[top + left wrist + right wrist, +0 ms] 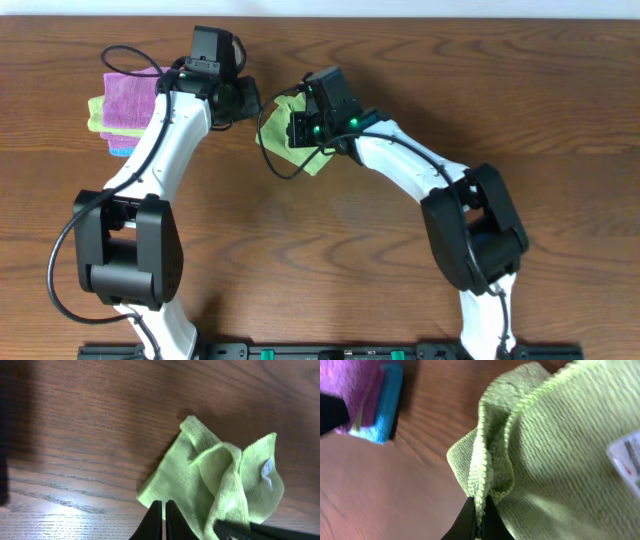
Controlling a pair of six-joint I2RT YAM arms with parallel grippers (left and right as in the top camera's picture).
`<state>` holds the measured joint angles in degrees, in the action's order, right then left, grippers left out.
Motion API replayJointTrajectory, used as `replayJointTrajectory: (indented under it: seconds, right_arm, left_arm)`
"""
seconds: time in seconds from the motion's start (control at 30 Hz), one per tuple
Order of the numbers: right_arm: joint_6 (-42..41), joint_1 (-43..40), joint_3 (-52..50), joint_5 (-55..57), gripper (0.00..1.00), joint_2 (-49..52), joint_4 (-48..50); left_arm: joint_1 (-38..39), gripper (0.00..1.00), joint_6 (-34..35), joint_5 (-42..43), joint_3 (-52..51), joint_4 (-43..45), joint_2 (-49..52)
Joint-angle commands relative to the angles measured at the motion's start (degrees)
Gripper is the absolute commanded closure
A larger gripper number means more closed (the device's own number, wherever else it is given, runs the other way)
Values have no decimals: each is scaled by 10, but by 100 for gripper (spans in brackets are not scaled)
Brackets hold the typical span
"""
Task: Fold the cloth
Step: 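Lay the right end over the left end and press down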
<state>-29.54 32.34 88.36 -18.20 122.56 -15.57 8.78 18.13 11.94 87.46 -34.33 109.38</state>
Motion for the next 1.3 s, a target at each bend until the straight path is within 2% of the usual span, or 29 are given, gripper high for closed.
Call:
replayJointTrajectory:
  seconds: [0.0, 0.47, 0.53, 0.63, 0.7, 0.93, 0.97, 1.0, 1.27]
  right_arm:
    - [-1, 10, 32, 2, 99, 20, -1]
    - [5, 11, 106, -5, 98, 91, -6]
    - [13, 12, 121, -5, 91, 100, -5]
    - [29, 15, 138, -5, 72, 109, -3]
    - [40, 16, 142, -4, 46, 109, 3]
    - [41, 15, 158, -19, 23, 108, 0]
    - [42, 15, 163, -23, 15, 108, -6]
    - [43, 14, 168, -28, 2, 108, -12]
    - [63, 11, 219, -29, 1, 108, -84]
  left_arm:
    - [-2, 94, -8, -5, 6, -2, -14]
    - [-11, 94, -8, -6, 6, -6, -14]
    - [-16, 94, -8, -6, 6, -9, -14]
    - [-22, 94, -8, -5, 6, -12, -14]
    - [-27, 95, -8, -5, 6, -12, -14]
    - [-30, 94, -9, -6, 6, -12, -14]
    - [-31, 94, -9, -6, 6, -12, -14]
    - [-31, 94, -9, -6, 6, -12, -14]
    - [-31, 94, -8, -6, 6, -13, -14]
